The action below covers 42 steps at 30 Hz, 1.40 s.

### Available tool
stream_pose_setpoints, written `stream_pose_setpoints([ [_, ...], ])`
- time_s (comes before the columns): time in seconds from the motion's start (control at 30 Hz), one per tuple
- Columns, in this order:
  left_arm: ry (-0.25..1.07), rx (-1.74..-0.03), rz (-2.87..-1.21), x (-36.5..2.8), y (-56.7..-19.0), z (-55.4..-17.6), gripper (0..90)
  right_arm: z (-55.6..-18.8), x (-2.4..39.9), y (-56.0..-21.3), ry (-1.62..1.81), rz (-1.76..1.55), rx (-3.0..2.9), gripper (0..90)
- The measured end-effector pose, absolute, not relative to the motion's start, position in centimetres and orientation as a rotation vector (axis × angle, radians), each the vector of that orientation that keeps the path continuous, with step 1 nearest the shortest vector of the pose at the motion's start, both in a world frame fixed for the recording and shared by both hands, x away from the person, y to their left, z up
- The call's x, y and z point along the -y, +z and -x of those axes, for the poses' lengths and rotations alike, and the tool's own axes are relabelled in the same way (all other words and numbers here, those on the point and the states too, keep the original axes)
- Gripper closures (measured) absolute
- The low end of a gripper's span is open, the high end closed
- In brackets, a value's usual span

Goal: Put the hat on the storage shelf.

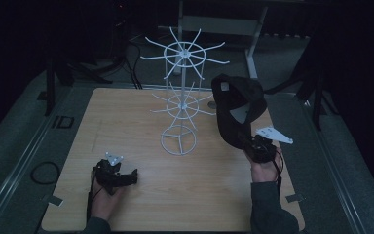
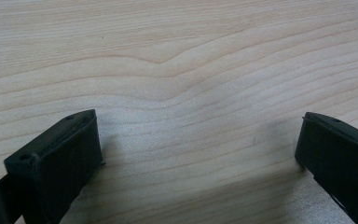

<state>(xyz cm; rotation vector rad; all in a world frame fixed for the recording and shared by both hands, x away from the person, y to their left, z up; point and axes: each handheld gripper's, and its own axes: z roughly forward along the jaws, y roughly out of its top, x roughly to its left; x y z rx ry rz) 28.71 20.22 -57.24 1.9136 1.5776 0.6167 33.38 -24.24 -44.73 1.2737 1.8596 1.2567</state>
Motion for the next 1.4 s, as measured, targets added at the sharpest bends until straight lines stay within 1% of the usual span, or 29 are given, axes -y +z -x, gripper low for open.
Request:
stream_pose_setpoints([
  [1.4,0.616,-1.576,-1.916,-20.2,-57.2,-28.7,0.2,-34.5,24.5,-40.6,1.319,-1.185,-1.786,86.4],
])
